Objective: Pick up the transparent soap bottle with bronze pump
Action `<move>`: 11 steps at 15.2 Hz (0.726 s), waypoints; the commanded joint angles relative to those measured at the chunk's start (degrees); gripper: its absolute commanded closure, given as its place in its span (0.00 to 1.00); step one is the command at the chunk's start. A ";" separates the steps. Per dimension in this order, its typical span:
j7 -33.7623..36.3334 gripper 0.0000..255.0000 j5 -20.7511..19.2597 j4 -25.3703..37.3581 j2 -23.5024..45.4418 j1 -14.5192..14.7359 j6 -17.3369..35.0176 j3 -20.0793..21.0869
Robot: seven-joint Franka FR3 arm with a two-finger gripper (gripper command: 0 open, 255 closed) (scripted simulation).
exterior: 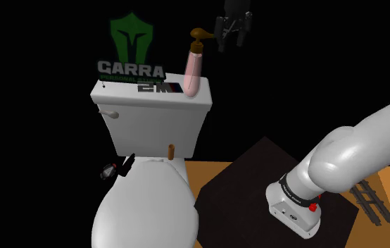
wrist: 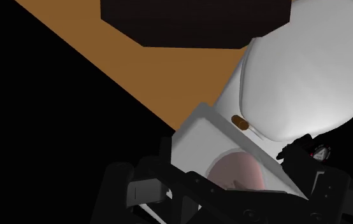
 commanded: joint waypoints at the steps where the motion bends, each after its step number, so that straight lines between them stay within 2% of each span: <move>1: 0.09 0.00 -0.32 6.12 4.43 0.33 -1.33 0.52; 6: 0.56 0.00 -1.62 24.22 16.47 1.60 -6.53 1.90; 9: 0.70 0.00 -2.95 39.03 25.63 2.87 -11.69 2.64; 10: 0.68 0.00 -3.22 41.97 27.38 3.18 -12.79 2.70; 11: 0.73 0.00 -3.11 40.06 26.67 3.11 -11.61 2.66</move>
